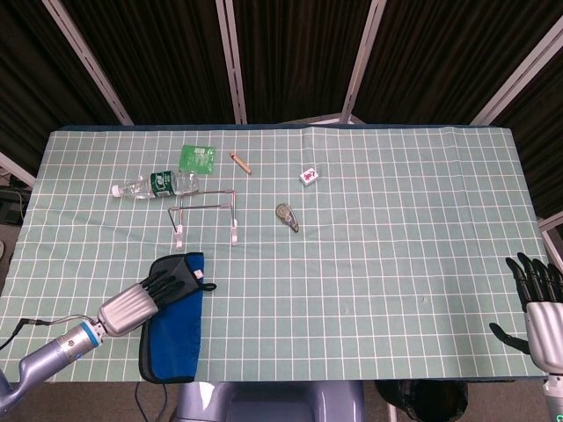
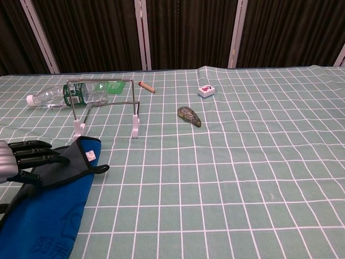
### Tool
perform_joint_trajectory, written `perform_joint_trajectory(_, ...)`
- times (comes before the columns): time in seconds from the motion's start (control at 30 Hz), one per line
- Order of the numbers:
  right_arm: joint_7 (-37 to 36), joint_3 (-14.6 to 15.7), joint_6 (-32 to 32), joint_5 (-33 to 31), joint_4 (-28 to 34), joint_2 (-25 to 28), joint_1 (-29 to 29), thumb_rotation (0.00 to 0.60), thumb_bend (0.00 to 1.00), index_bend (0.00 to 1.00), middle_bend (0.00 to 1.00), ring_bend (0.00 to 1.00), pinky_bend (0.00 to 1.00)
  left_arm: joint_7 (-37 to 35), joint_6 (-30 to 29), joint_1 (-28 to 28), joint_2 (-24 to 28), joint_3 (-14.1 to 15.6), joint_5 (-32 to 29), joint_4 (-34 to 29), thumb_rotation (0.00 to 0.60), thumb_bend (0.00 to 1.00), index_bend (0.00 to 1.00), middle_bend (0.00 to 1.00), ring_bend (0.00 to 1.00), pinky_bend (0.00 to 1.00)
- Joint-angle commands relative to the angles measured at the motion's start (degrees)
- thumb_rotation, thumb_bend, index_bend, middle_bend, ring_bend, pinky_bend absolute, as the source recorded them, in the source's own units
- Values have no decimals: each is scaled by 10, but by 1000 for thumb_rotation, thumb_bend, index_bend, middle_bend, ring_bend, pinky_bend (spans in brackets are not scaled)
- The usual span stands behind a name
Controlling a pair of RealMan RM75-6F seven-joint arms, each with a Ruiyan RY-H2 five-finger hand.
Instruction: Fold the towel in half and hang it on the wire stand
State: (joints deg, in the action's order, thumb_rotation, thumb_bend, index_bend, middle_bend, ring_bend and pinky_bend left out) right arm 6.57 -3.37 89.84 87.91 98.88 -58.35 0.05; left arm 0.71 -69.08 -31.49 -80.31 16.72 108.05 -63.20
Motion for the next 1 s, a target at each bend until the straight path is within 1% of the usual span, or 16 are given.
perform_joint_trajectory(0.03, 0, 0, 1, 1, 0, 1, 0, 600, 0, 0, 0, 0, 0, -11, -4, 2, 12, -1, -3, -11, 600, 139, 0, 0, 0, 0)
perform_joint_trajectory(0.2, -2, 1, 3, 3, 2, 2, -1, 600, 0, 0, 0, 0, 0, -28, -22, 3, 37, -3, -4, -32, 600, 134, 0, 0, 0, 0)
perform_joint_trajectory(0.23, -4, 1, 5, 5, 3, 3, -2, 600, 0, 0, 0, 0, 0, -36, -38, 1, 51, -12, -5, -50, 600, 134, 0, 0, 0, 0)
perform_joint_trajectory(0.33, -6, 2, 6, 7, 4, 5, -3, 600, 0, 0, 0, 0, 0, -31, -48, -8, 68, -31, -10, -86, 600, 136, 6, 0, 0, 0)
perform_joint_trajectory(0.37, -6, 2, 6, 7, 4, 5, -3, 600, 0, 0, 0, 0, 0, -28, -47, -11, 70, -36, -12, -95, 600, 153, 38, 0, 0, 0)
perform_joint_trajectory(0.4, -7, 2, 5, 7, 5, 5, -3, 600, 0, 0, 0, 0, 0, -23, -43, -16, 72, -44, -15, -108, 600, 206, 83, 0, 0, 0)
perform_joint_trajectory(0.5, -7, 2, 3, 6, 4, 5, -2, 600, 0, 0, 0, 0, 0, 11, -5, -34, 72, -70, -40, -150, 600, 353, 167, 0, 0, 0)
perform_joint_trajectory(0.6, -8, 2, 2, 5, 4, 5, -1, 600, 0, 0, 0, 0, 0, 73, 64, -53, 56, -105, -96, -192, 600, 367, 232, 0, 0, 0)
perform_joint_trajectory(0.67, -10, 1, 2, 4, 3, 6, -1, 600, 0, 0, 0, 0, 0, 91, 92, -63, 42, -117, -117, -203, 600, 369, 265, 0, 0, 0)
perform_joint_trajectory(0.8, -17, 0, 0, 1, 0, 6, -1, 600, 0, 0, 0, 0, 0, 137, 145, -82, 1, -138, -154, -208, 600, 368, 380, 0, 0, 0)
perform_joint_trajectory(0.9, -19, 0, -1, -2, -2, 6, -1, 600, 0, 0, 0, 0, 0, 168, 165, -88, -23, -149, -175, -201, 600, 375, 384, 0, 0, 0)
perform_joint_trajectory(1.0, -21, -2, 0, -6, -4, 6, -2, 600, 0, 0, 0, 0, 0, 187, 184, -94, -36, -153, -192, -195, 600, 380, 384, 0, 0, 0)
